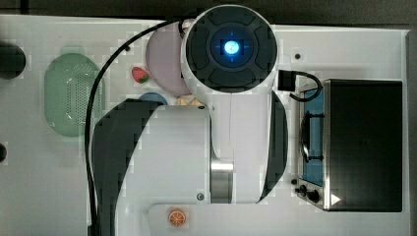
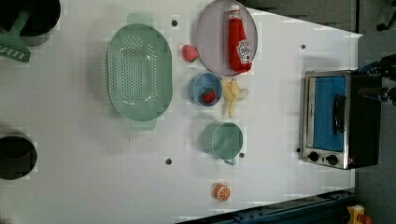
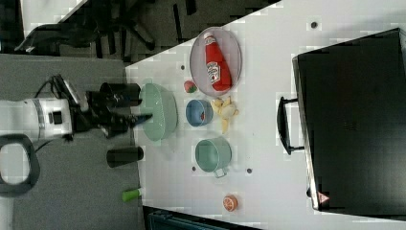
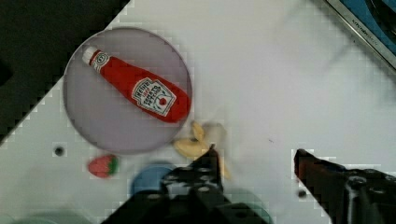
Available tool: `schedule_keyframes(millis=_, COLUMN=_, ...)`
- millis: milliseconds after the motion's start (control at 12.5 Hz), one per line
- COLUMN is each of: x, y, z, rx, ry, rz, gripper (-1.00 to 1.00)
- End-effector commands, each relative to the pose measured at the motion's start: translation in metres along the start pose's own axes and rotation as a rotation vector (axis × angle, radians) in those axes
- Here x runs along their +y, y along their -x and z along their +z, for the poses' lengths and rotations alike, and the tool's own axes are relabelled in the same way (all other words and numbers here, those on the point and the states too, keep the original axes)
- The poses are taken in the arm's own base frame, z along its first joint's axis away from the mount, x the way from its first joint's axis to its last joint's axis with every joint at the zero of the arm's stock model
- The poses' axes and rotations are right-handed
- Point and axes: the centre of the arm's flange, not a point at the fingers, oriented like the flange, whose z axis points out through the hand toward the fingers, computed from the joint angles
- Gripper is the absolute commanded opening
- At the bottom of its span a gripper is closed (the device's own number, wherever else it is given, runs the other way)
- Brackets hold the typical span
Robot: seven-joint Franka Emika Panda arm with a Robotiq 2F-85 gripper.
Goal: Flap open oven.
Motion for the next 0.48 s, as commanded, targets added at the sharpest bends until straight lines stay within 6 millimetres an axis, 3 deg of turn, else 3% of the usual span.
schedule_keyframes(millis=80, x=0.1088, y=0.0601, z=-0.0864, rx=-0.015, ry=-0.025, rz=-0.002, gripper=0.58)
schedule_keyframes(millis=240, x=0.1088, y=0.0601, z=-0.0865, rx=-0.015, ry=-0.025, rz=-0.002, gripper=0.99)
schedule_keyframes(millis=400, x=0.1087, y=0.0601, z=-0.0864, rx=-0.015, ry=-0.025, rz=-0.002, gripper=1.0)
schedule_keyframes(millis=480, x=0.1087, y=0.0601, z=-0.0864, rx=-0.015, ry=-0.025, rz=-0.002, gripper=0.9)
